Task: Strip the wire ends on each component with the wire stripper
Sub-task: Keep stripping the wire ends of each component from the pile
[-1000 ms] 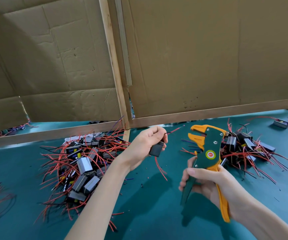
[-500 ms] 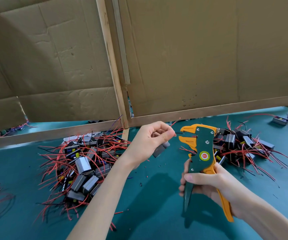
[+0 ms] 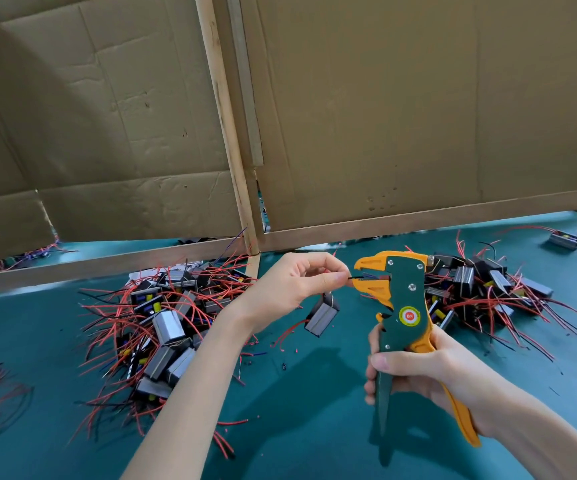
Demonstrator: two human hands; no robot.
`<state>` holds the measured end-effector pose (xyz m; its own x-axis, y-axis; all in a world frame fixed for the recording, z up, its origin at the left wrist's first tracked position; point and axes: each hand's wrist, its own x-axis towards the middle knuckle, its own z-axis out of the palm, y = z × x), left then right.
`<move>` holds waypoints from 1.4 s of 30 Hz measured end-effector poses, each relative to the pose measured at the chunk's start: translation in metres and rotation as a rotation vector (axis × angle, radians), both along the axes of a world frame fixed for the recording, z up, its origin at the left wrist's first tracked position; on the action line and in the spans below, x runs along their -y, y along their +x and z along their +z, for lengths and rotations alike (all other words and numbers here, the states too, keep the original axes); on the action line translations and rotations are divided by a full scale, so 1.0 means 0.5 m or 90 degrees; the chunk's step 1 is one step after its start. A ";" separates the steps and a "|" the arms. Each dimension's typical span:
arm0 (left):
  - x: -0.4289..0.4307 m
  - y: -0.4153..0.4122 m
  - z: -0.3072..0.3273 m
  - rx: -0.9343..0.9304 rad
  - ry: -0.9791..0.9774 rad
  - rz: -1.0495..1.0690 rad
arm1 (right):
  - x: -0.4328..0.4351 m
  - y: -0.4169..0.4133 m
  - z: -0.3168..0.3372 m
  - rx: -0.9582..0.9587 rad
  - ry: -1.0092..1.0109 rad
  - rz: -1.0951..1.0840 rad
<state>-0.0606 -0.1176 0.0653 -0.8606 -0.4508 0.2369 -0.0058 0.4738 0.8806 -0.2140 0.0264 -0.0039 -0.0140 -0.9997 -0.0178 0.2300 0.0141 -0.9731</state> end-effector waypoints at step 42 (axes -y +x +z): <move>-0.016 -0.179 0.025 -0.137 -0.323 0.330 | 0.038 -0.016 -0.053 0.225 0.195 -0.107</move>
<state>-0.1499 -0.1096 0.0776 -0.4794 -0.5762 0.6619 -0.1914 0.8047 0.5619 -0.2220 0.0075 -0.0303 -0.1140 -0.9322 -0.3435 0.5688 0.2222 -0.7919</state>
